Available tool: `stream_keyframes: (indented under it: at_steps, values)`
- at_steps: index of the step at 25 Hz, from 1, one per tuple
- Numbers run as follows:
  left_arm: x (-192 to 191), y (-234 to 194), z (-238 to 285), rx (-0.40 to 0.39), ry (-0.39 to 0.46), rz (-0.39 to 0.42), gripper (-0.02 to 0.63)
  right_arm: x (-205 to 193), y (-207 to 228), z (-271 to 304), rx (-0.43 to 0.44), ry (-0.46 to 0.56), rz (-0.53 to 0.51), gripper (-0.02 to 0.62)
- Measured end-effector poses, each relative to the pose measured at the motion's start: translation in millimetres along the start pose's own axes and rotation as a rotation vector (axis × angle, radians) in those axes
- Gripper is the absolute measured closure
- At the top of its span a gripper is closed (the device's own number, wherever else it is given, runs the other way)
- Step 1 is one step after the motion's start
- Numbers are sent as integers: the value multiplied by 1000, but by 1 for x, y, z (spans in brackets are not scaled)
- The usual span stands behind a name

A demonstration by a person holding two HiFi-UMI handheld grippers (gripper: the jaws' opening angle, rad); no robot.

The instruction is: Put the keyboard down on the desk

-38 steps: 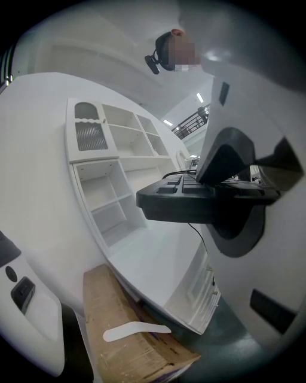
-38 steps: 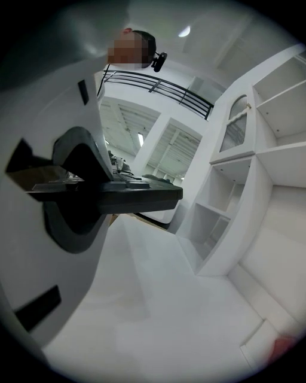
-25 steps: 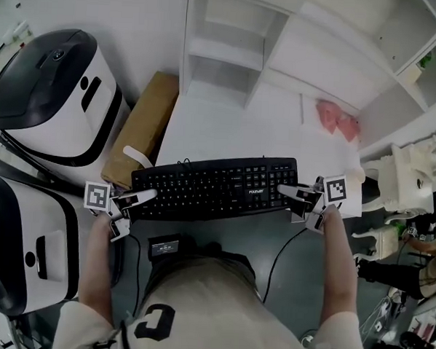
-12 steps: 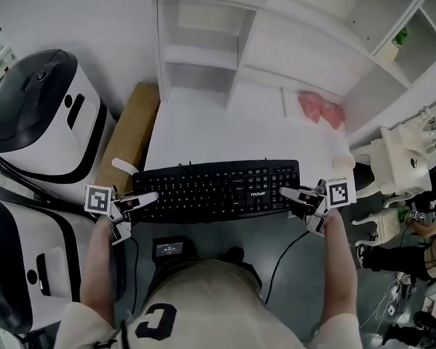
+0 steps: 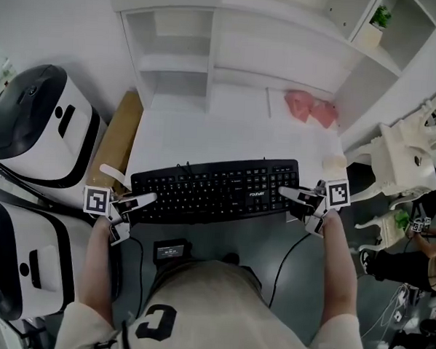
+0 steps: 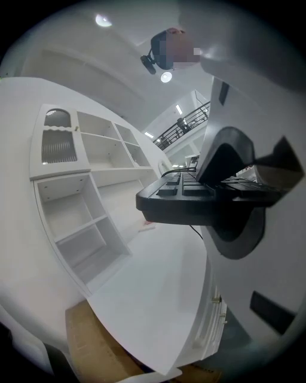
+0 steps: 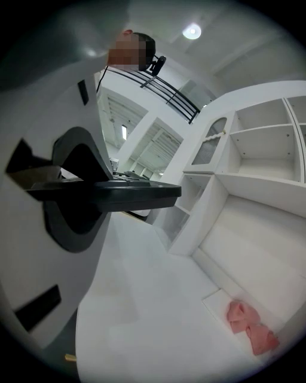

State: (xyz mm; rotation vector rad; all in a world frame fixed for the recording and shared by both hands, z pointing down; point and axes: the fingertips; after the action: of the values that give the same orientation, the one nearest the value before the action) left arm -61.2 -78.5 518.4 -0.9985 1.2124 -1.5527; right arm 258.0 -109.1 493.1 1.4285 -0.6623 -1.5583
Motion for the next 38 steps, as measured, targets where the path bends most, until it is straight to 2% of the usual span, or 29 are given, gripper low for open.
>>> stream_keyframes:
  at_steps: [7,15,20,26,32,35,38]
  values:
    - [3,2,-2,0,-17,13,476,1,-9,-2,-55,2,-14,488]
    - [3,-8,-6,72,12,56,466,1,-5,-1,-70,-1,1,483]
    - [4,-5,-2,88,21,6,460,4,-5,-4,-83,27,-19,480]
    - [6,7,4,101,15,-12,438,1,-5,-4,-87,52,-2,479]
    - [13,6,1,189,31,59,419,2,-1,-7,-93,58,-5,477]
    - [13,5,0,187,56,85,411,5,-2,-6,-96,49,-23,476]
    - [7,6,-2,182,64,74,410,7,-9,-6,-102,29,-36,475]
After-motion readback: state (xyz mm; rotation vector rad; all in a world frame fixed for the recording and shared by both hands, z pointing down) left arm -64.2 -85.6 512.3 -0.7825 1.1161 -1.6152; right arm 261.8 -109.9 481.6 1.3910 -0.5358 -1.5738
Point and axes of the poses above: the fingertips, and each gripper's own axes: z forward along the fingers, y to its right, x out of its top, and after that the axes turned 15 degrees about -z, right-handed
